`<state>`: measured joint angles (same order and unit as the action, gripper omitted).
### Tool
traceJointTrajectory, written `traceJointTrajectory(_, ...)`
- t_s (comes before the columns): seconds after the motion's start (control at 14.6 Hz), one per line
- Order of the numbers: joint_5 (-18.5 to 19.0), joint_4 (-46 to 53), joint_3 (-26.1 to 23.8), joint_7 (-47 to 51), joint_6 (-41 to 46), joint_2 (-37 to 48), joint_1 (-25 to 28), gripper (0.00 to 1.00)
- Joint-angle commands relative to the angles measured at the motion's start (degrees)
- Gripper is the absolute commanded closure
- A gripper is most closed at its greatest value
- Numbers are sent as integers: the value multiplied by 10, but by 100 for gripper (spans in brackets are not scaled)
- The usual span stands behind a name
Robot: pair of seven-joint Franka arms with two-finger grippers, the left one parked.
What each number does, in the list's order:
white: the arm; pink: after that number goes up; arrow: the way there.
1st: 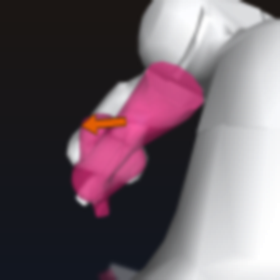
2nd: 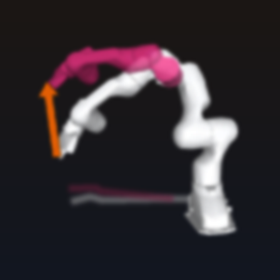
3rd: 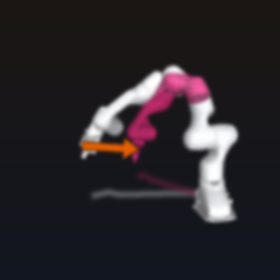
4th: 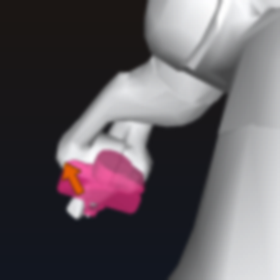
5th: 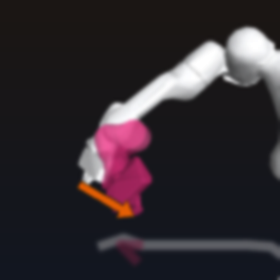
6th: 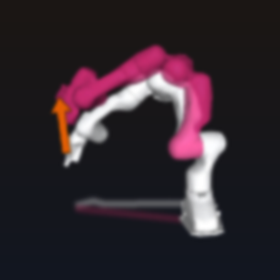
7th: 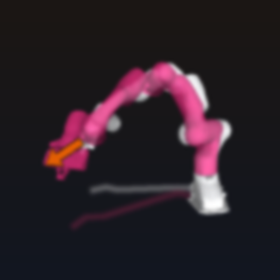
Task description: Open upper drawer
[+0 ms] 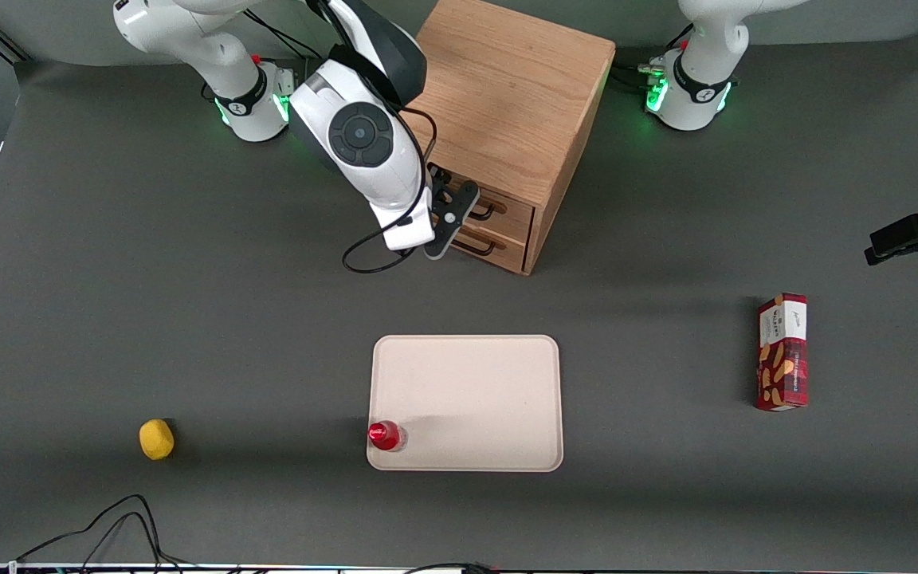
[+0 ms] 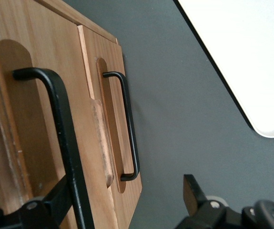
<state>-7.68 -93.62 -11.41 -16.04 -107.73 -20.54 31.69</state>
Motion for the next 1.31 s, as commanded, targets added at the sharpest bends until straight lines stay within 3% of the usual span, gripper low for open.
traceJointTrajectory(0.0, -1, -6, -3, -14, -5, 0, -1, 0)
traceJointTrajectory(1.24, 4, 35, 41, -49, -35, -39, -5, 0)
